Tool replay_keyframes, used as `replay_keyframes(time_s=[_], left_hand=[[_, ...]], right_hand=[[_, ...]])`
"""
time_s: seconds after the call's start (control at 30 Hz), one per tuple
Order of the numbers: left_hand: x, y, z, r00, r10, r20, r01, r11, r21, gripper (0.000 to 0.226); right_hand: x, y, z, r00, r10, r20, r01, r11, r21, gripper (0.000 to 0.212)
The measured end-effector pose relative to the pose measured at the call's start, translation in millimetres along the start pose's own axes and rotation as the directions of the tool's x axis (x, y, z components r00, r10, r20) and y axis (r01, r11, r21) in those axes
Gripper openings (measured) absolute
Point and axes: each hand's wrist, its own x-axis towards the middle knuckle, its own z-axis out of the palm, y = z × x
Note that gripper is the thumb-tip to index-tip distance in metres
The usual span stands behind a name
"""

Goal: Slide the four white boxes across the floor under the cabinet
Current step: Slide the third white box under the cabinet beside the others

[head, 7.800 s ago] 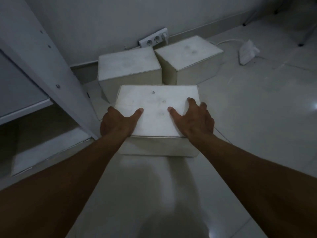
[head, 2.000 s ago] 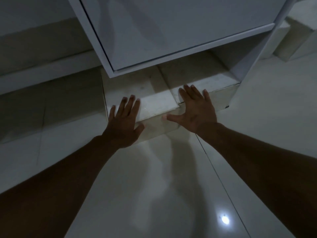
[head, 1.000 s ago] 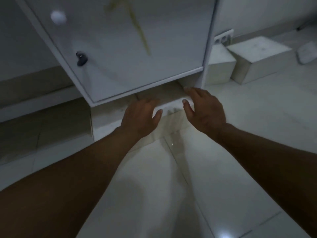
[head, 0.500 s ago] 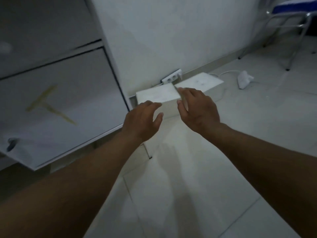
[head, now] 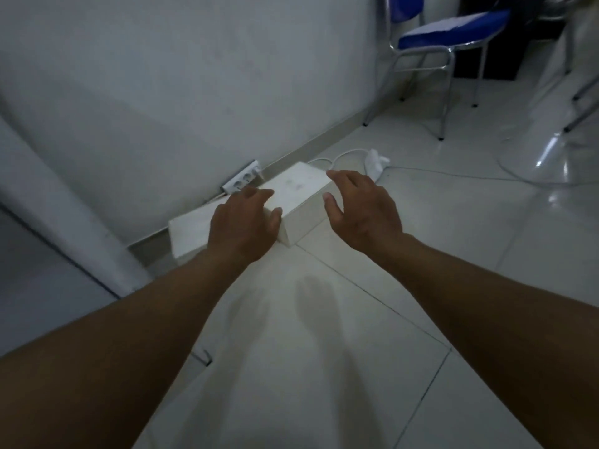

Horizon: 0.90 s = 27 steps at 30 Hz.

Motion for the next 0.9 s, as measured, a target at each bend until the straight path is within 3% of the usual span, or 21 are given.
replay_keyframes(time_s=[0.27, 0.67, 0.9], left_hand=[[88.0, -11.5, 68.9, 0.995, -0.078, 0.057, 0.083, 0.993, -0.090, 0.046], [177.1, -27.9, 124.2, 0.968, -0.250, 0.023, 0.250, 0.957, -0.147, 0.046], [219.0, -38.4, 195.4, 0.897, -0.442, 0.016, 0.440, 0.891, -0.113, 0.047]], right_hand=[[69.1, 54.9, 50.2, 0.994, 0.063, 0.084, -0.059, 0.997, -0.041, 0.045], [180.9, 86.4, 98.2, 0.980, -0.016, 0.198, 0.019, 1.000, -0.014, 0.048], [236.3, 142.7, 175.2, 0.939, -0.092, 0.333, 0.092, 0.996, 0.013, 0.051]])
